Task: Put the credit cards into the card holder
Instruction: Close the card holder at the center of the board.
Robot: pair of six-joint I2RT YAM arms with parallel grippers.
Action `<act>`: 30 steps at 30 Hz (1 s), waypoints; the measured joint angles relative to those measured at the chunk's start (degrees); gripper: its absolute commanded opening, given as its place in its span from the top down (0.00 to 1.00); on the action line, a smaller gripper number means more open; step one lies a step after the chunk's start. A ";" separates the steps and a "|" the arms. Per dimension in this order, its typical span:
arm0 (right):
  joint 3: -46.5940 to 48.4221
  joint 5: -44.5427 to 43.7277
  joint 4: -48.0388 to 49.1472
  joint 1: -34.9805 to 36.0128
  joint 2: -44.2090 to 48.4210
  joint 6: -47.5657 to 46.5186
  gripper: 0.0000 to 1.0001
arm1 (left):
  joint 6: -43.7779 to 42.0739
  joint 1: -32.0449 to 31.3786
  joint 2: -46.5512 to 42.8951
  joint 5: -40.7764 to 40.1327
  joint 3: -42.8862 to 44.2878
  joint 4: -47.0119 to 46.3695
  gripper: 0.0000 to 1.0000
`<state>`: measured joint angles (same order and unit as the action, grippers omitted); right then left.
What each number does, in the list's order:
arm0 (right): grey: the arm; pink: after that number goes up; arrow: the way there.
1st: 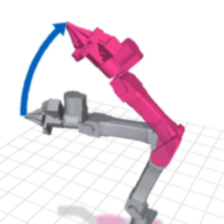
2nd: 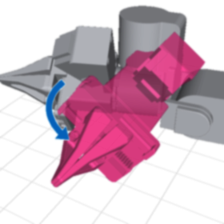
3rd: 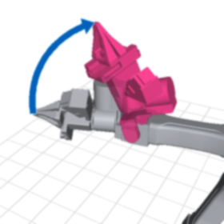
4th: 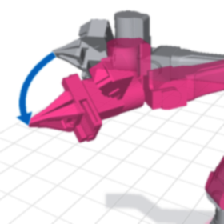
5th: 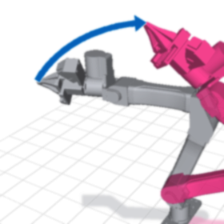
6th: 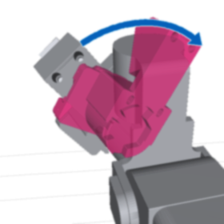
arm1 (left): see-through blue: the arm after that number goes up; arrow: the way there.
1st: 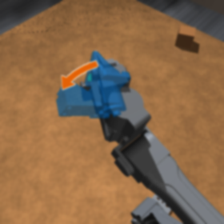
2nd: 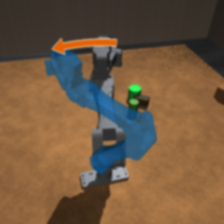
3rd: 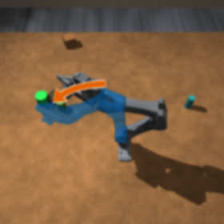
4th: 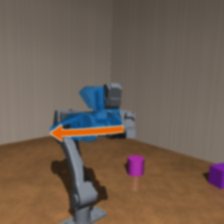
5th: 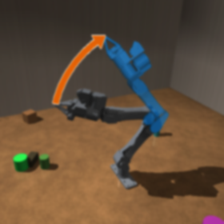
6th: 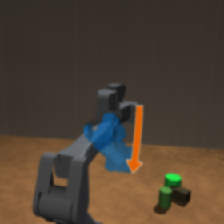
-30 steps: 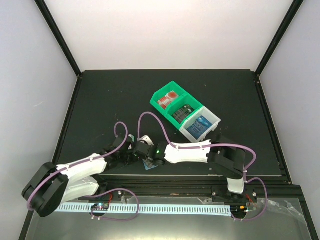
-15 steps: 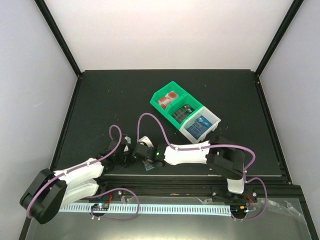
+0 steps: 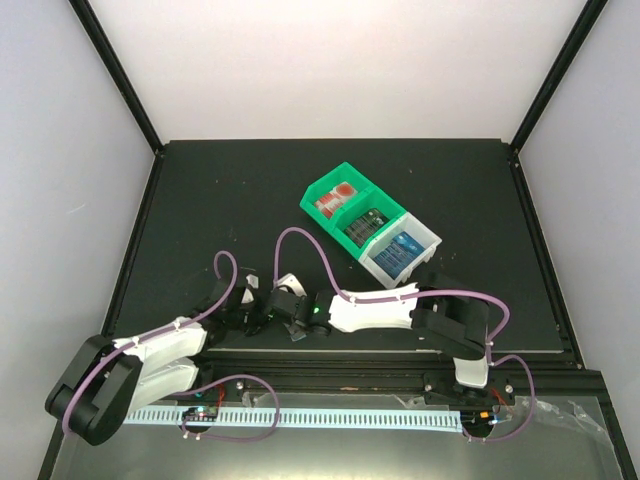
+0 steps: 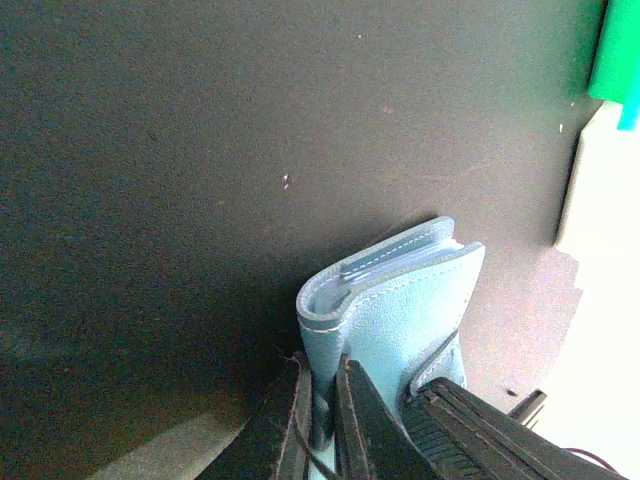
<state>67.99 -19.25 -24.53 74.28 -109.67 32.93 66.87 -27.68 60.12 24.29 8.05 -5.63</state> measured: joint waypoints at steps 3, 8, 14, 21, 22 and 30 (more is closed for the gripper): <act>-0.98 0.52 1.57 -0.02 0.07 0.11 0.99 | 0.00 0.28 0.00 0.42 -0.07 -0.04 0.94; -2.75 1.62 3.63 -0.37 0.68 0.68 0.99 | -0.02 0.55 0.00 0.66 -0.07 -0.02 0.94; -4.96 4.66 6.75 -1.75 2.89 1.27 0.89 | -0.42 0.76 0.00 1.03 -0.04 0.07 0.86; -4.90 12.37 4.17 -5.18 5.99 1.60 0.63 | -4.11 1.01 -1.68 0.35 2.97 6.25 0.55; -4.92 12.79 3.43 -5.84 6.82 1.60 0.60 | -4.83 1.01 -2.08 0.11 4.02 7.72 0.51; -5.46 13.70 -2.10 -8.33 12.39 -2.95 0.38 | -12.09 1.09 -5.29 -1.90 12.00 16.63 0.35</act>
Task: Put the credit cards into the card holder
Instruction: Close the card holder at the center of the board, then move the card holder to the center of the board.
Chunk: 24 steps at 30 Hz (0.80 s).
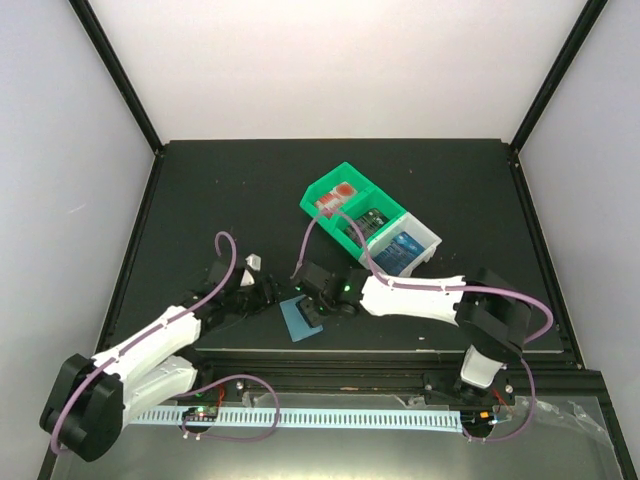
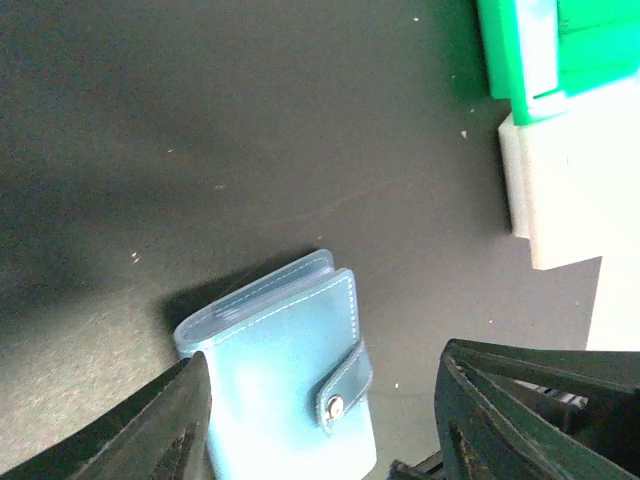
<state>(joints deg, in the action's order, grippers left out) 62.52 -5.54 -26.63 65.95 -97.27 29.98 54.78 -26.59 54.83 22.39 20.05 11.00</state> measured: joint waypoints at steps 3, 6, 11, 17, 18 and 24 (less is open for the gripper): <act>-3.67 2.43 -1.07 0.63 0.68 -2.54 0.33 | -2.19 0.00 -0.94 -0.96 0.46 3.91 0.34; -7.58 5.77 -2.62 1.57 1.46 -4.59 0.32 | -3.58 0.00 -2.25 -1.88 0.35 7.32 0.33; -8.66 8.70 -3.32 2.82 0.98 -6.32 0.37 | -5.27 0.00 -3.93 -2.21 0.26 10.36 0.33; -3.78 7.13 -2.16 2.91 -3.96 -5.66 0.40 | -6.01 0.00 -6.36 -3.32 0.31 12.74 0.28; -2.97 6.49 -1.77 2.91 -4.72 -5.40 0.40 | -6.14 0.00 -6.95 -3.91 0.35 13.53 0.27; 1.73 0.87 -0.81 2.97 -8.74 -1.03 0.41 | -7.10 0.02 -9.88 -11.32 6.47 22.12 0.19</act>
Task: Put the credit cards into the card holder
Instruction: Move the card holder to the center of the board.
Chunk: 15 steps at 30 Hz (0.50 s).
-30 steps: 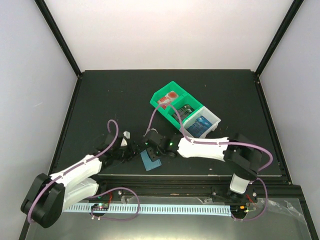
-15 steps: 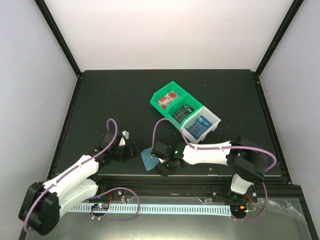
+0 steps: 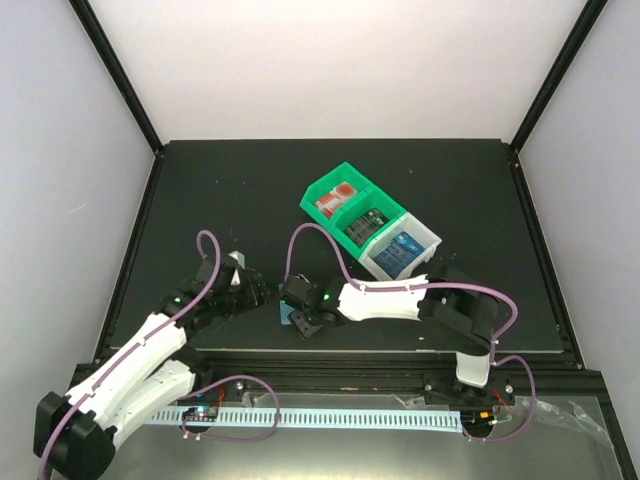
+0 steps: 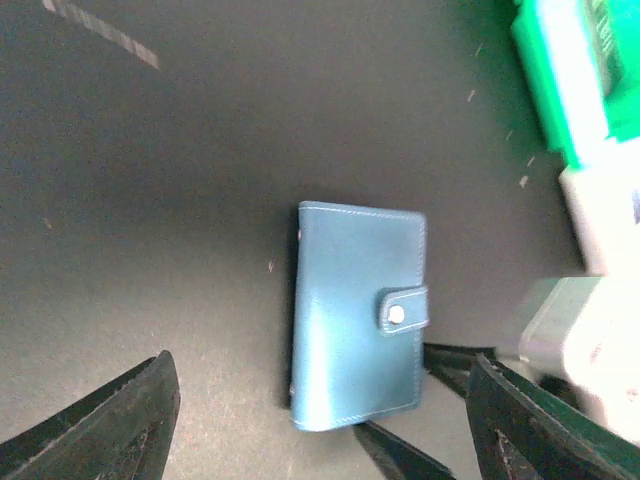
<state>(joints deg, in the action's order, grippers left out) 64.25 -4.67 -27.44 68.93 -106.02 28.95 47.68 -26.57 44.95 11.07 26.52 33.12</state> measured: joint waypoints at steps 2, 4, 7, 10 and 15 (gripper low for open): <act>1.95 -2.45 0.28 -0.02 -1.27 2.62 0.41 | -0.28 0.00 -1.38 -3.48 2.97 2.38 0.16; 3.58 -4.48 0.63 -0.02 -1.92 4.92 0.40 | -0.57 0.00 -2.93 -6.86 5.84 4.83 0.13; 4.70 -6.38 2.16 -0.17 -1.90 7.41 0.38 | -1.27 0.00 -6.19 -12.17 9.79 8.59 0.08; 3.80 -6.27 3.21 -0.24 0.15 7.39 0.37 | -2.67 0.02 -9.75 -15.93 12.63 11.63 0.06; -2.51 -6.64 3.06 -0.20 14.64 5.51 0.30 | -6.14 0.26 -15.13 -18.86 16.68 15.15 0.01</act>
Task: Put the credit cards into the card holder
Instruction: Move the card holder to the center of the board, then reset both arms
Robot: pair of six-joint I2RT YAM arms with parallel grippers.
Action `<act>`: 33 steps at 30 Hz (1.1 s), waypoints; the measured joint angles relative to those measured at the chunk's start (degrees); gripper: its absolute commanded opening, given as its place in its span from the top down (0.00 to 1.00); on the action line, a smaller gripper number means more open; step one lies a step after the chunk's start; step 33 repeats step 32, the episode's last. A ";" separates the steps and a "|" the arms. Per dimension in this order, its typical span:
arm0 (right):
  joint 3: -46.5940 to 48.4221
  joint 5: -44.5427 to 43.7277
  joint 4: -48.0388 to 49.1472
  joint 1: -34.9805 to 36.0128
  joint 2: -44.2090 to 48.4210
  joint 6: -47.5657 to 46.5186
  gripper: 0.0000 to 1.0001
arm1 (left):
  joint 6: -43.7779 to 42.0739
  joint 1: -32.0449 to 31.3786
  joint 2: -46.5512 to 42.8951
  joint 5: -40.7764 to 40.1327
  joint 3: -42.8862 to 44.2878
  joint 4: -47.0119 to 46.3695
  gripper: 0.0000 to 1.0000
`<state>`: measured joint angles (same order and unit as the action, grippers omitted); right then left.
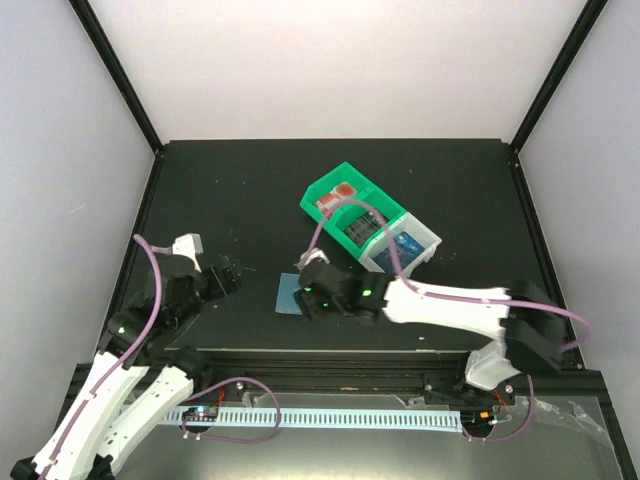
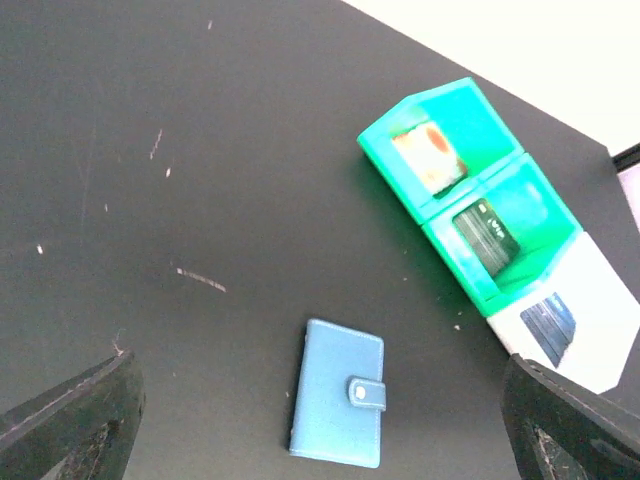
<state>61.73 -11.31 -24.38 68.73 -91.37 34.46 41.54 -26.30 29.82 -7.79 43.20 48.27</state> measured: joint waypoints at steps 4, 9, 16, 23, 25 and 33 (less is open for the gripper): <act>-1.99 -6.56 -3.76 -0.04 14.99 -3.37 0.12 | -4.46 0.00 -3.67 -0.90 4.00 1.86 0.01; -3.74 -19.17 -11.82 -0.17 32.61 -6.93 0.10 | -10.05 0.00 -7.19 -2.38 11.23 3.34 0.01; -1.95 -34.10 -25.31 -0.31 53.96 -4.74 0.12 | -16.68 0.00 -13.11 -4.90 19.80 4.35 0.01; 0.57 -43.08 -35.93 -0.35 70.14 3.89 0.12 | -19.71 0.00 -19.58 -6.95 24.61 6.38 0.01; 0.68 -43.95 -37.68 -0.35 73.22 5.46 0.12 | -20.13 0.00 -21.14 -7.52 25.90 6.99 0.01; 0.79 -44.19 -41.81 -0.35 74.36 9.29 0.11 | -20.59 0.00 -22.58 -9.03 28.33 9.88 0.01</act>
